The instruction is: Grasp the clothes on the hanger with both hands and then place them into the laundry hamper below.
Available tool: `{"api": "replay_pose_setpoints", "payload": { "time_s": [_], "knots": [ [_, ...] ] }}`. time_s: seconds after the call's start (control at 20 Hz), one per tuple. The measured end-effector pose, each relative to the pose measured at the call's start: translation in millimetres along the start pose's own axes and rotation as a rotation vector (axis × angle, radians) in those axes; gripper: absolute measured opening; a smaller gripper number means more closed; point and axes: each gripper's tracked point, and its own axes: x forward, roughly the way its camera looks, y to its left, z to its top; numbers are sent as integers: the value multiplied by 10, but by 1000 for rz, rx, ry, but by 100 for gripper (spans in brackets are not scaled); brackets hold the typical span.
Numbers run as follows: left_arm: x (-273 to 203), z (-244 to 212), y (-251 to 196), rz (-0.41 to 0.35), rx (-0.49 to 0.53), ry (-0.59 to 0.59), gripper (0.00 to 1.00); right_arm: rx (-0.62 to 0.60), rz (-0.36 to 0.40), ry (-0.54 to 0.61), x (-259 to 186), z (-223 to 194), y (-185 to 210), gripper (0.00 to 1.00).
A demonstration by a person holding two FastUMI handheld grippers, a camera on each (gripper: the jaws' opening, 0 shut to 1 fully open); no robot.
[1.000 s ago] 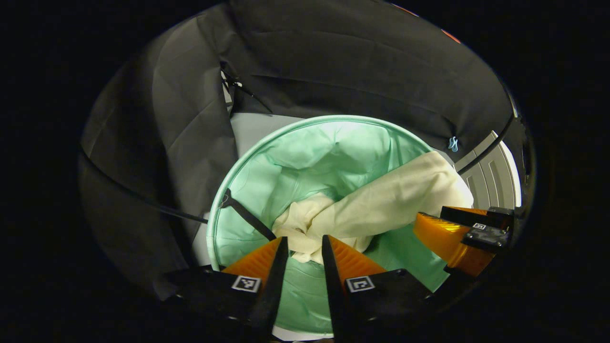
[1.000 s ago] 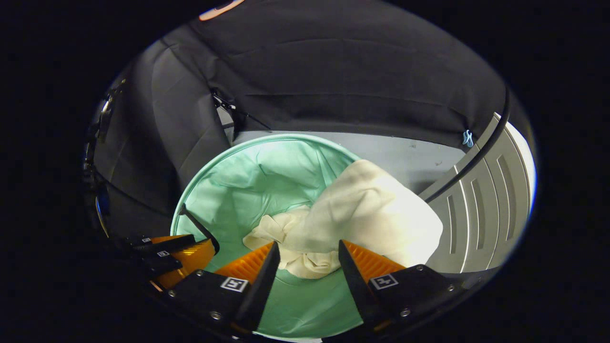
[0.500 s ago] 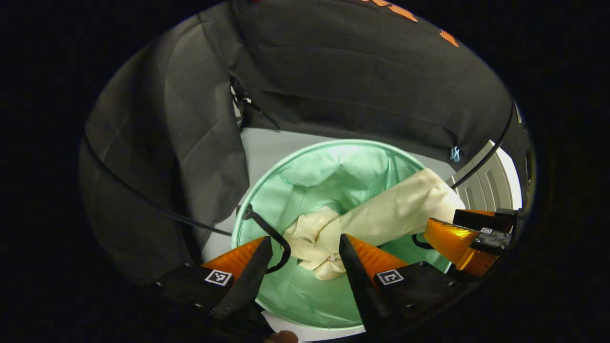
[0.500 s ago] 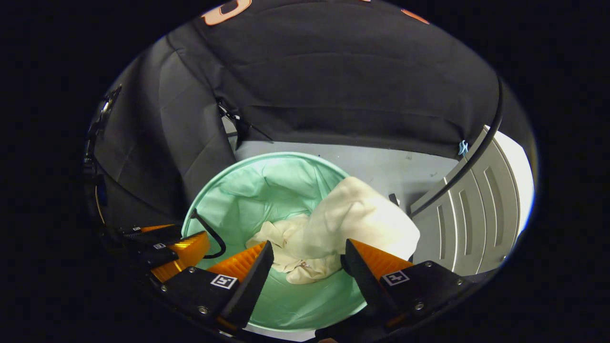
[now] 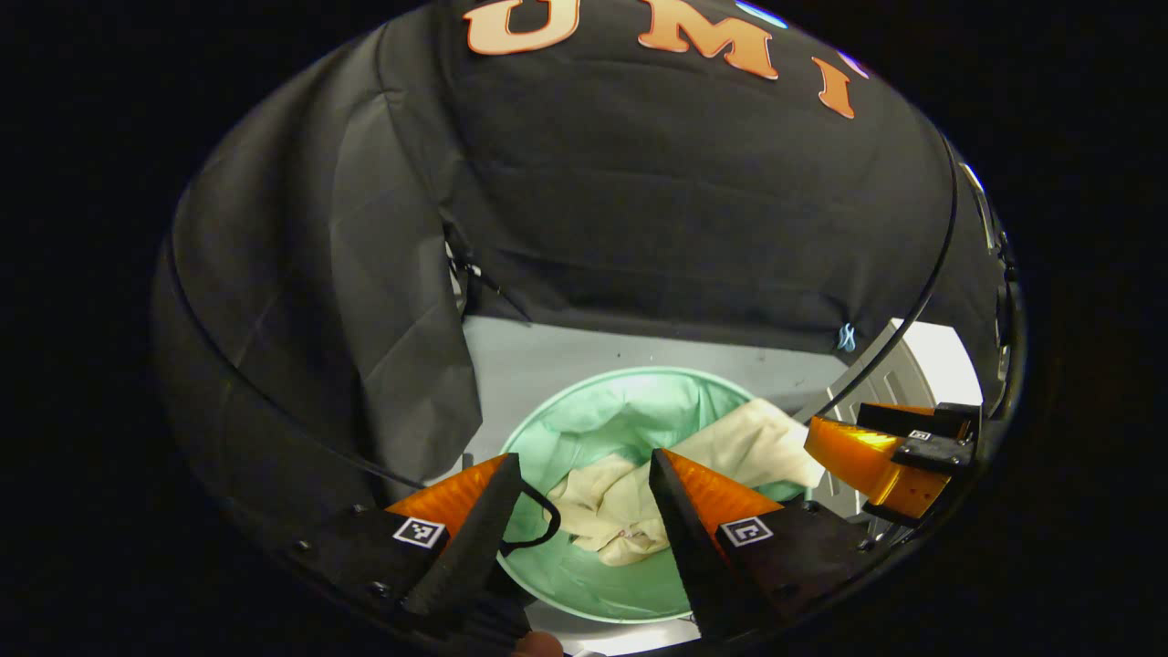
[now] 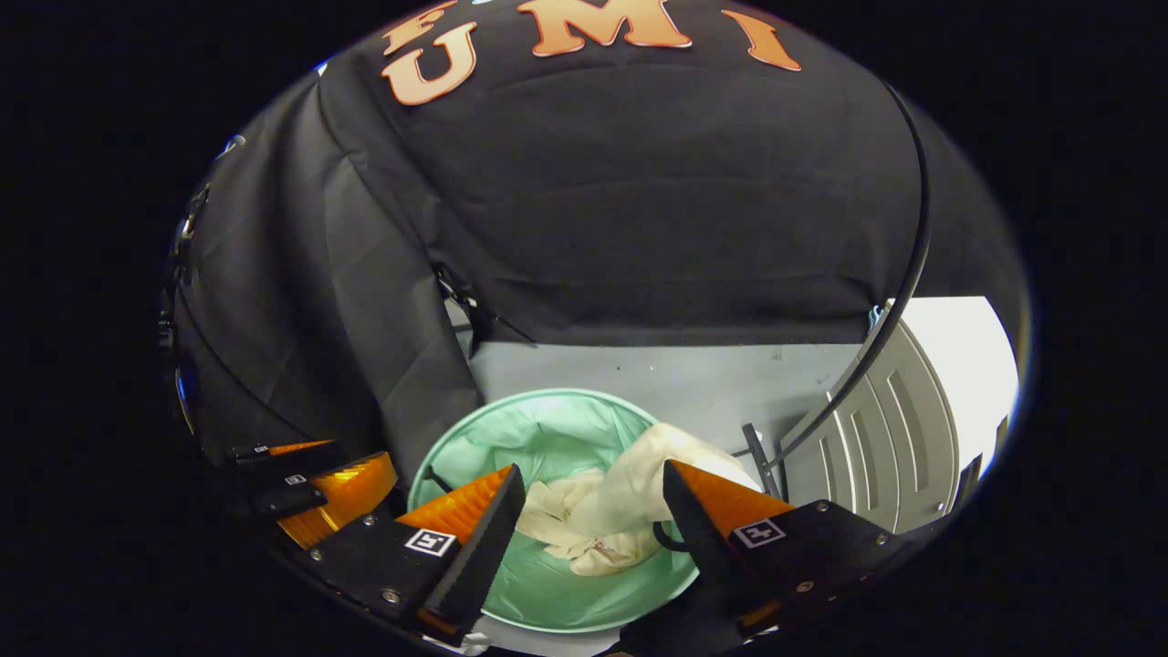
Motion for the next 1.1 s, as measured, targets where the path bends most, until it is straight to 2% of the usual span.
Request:
{"api": "replay_pose_setpoints", "payload": {
  "time_s": [0.2, 0.35, 0.5, 0.85, 1.0, 1.1],
  "knots": [
    [-411, 495, 68, -10, -8, -111, 95, -6, 10, -68, -390, 349, -16, 94],
    [-770, 964, 129, -14, -36, -234, 92, -9, 11, -132, -674, 647, -32, 94],
    [-1161, 1343, 182, -28, -71, -329, 99, -22, 30, -210, -930, 924, -26, 94],
    [-2076, 1958, 375, -30, -72, -539, 95, -60, 36, -363, -1561, 1448, 44, 94],
    [-2469, 2170, 465, -9, -72, -625, 99, -108, 19, -434, -1874, 1658, 110, 94],
    [-2768, 2353, 521, 6, -68, -695, 91, -140, 13, -499, -2119, 1847, 178, 94]
  ]
}}
